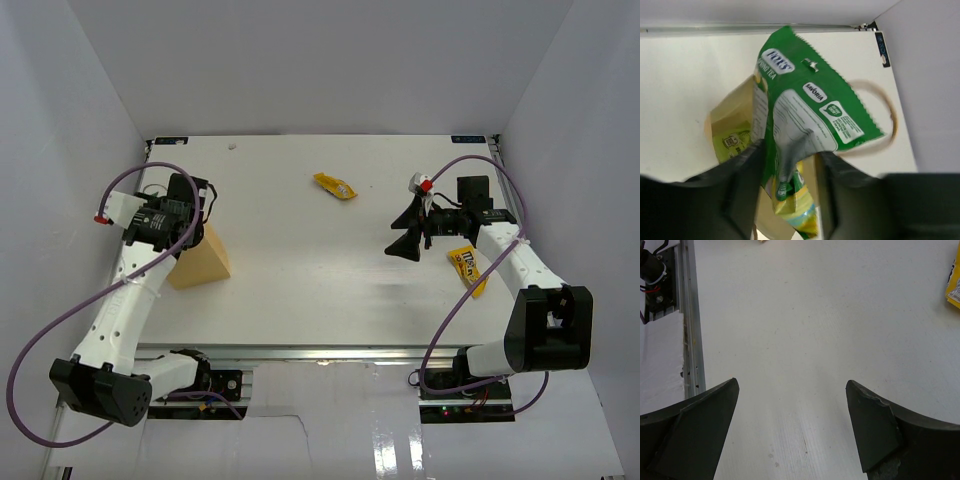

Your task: Place the snacks into the paper bag

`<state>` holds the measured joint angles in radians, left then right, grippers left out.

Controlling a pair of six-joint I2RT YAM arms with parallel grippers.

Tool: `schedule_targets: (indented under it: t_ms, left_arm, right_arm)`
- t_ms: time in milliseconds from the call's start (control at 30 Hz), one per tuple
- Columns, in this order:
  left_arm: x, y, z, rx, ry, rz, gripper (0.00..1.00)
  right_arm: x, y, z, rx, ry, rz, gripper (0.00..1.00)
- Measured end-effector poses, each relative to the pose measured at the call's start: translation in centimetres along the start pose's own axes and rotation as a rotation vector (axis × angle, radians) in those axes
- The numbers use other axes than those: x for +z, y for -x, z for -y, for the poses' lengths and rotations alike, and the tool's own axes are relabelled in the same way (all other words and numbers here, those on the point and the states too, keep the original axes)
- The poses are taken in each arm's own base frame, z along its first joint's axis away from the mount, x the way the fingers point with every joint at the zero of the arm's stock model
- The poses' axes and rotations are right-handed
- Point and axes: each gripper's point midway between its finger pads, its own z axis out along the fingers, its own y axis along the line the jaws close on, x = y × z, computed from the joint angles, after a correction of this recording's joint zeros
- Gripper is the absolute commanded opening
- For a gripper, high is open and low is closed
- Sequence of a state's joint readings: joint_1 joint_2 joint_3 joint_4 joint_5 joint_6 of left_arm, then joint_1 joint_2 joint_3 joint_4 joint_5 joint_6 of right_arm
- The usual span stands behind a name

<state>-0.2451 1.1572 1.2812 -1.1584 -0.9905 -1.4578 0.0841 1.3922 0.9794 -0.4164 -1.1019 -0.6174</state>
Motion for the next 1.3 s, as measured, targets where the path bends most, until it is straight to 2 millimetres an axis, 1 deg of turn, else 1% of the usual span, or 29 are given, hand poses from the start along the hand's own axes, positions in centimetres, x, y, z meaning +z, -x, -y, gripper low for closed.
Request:
schedule_targets:
  t_ms: [33, 167, 300, 567, 633, 700, 733, 767, 833, 900, 1000, 1067, 1133, 1167, 1300]
  left_arm:
    - [0.0, 0.0, 0.1, -0.004, -0.004, -0.001, 0.69]
    - [-0.1, 0.2, 0.3, -0.009, -0.013, 0.001, 0.76]
    - [-0.6, 0.5, 0.3, -0.027, -0.031, -0.015, 0.78]
    - [-2.8, 2.1, 1.1, -0.089, -0.147, -0.074, 0.78]
    - [-3.4, 2.5, 1.9, -0.072, -0.205, -0.087, 0.82]
    - [-4.4, 2.6, 3.5, -0.042, -0.322, -0.110, 0.87]
    - [-5.2, 2.6, 4.3, -0.019, -0.404, -0.123, 0.97]
    - [-6.0, 2.5, 5.0, 0.022, -0.493, -0.130, 0.98]
    - [-8.5, 2.7, 6.6, 0.089, -0.697, -0.141, 0.98]
    - [-11.0, 3.6, 8.0, 0.146, -0.865, -0.123, 0.98]
    - [-14.4, 5.0, 9.8, 0.224, -1.068, -0.083, 0.98]
    - [-16.2, 5.5, 10.7, 0.273, -1.164, -0.068, 0.98]
    - [-17.5, 5.4, 11.2, 0.317, -1.244, -0.070, 0.98]
    - [-17.9, 5.1, 11.3, 0.334, -1.269, -0.077, 0.98]
    - [-18.7, 3.9, 10.9, 0.377, -1.329, -0.109, 0.98]
  right_arm:
    - [0.0, 0.0, 0.0, 0.000, 0.000, 0.000, 0.93]
    - [0.0, 0.0, 0.0, 0.000, 0.000, 0.000, 0.93]
    - [0.0, 0.0, 0.0, 0.001, 0.000, 0.000, 0.93]
    - [0.0, -0.2, 0.3, 0.006, -0.013, -0.011, 0.93]
    - [-0.1, -0.6, 0.7, 0.014, -0.041, -0.031, 0.94]
    - [-0.5, -1.3, 2.0, 0.044, -0.121, -0.080, 0.94]
    - [-0.8, -1.8, 2.9, 0.070, -0.179, -0.112, 0.94]
    - [-1.3, -2.3, 4.1, 0.098, -0.253, -0.152, 0.94]
    - [-2.5, -3.5, 6.6, 0.149, -0.407, -0.228, 0.93]
    - [-4.0, -4.8, 8.5, 0.178, -0.544, -0.302, 0.93]
    - [-6.9, -7.0, 10.7, 0.204, -0.742, -0.428, 0.94]
    - [-9.1, -8.2, 11.9, 0.205, -0.866, -0.514, 0.94]
    - [-11.0, -9.7, 12.5, 0.206, -0.961, -0.602, 0.94]
    - [-11.7, -10.4, 12.4, 0.212, -0.991, -0.642, 0.93]
    - [-14.0, -13.5, 11.2, 0.256, -1.065, -0.782, 0.93]
